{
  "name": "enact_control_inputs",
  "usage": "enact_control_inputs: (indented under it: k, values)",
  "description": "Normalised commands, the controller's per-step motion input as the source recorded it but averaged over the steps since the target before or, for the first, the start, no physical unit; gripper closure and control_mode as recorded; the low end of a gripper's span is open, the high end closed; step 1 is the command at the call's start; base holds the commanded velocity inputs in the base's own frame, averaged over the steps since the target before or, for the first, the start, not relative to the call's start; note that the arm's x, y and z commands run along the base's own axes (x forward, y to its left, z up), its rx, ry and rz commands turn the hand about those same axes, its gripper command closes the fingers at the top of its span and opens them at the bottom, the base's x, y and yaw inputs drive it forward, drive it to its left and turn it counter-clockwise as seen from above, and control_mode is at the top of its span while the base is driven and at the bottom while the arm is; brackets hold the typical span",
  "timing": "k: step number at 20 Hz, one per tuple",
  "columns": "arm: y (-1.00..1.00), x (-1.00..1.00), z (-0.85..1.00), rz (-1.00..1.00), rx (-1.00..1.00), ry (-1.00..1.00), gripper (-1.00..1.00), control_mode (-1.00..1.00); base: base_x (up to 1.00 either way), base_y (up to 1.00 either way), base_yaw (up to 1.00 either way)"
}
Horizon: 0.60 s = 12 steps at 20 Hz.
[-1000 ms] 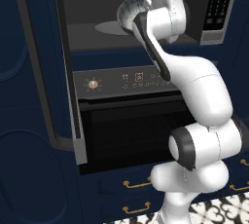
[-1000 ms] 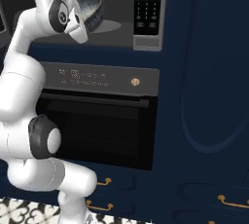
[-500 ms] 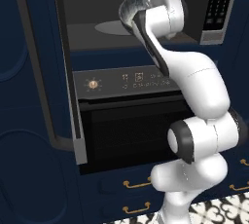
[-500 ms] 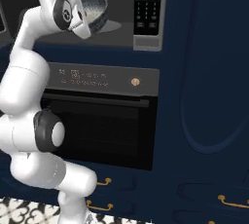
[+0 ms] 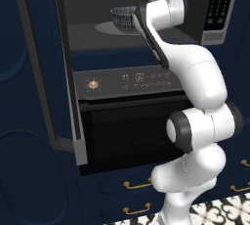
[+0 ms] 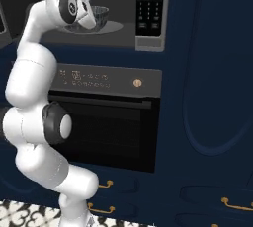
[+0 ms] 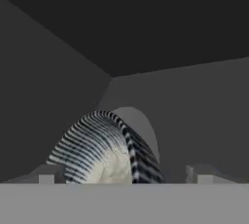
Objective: Pick the lemon from the sink and place it in the bowl. Then pick the bowl and place it in the microwave. Then close the microwave door and press the start button.
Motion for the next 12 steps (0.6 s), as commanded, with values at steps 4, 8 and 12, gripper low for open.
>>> enact_control_inputs:
  k: [4,8,12]
  values:
    - [0.62,-1.00,0.05,0.01,-0.02,-0.17,-1.00,-1.00,0.00,0.00,0.00]
    - [0.61,-1.00,-0.08,0.02,-0.02,-0.14,-1.00,-1.00,0.00,0.00,0.00]
    - [0.56,-1.00,-0.36,0.06,-0.02,-0.04,-1.00,-1.00,0.00,0.00,0.00]
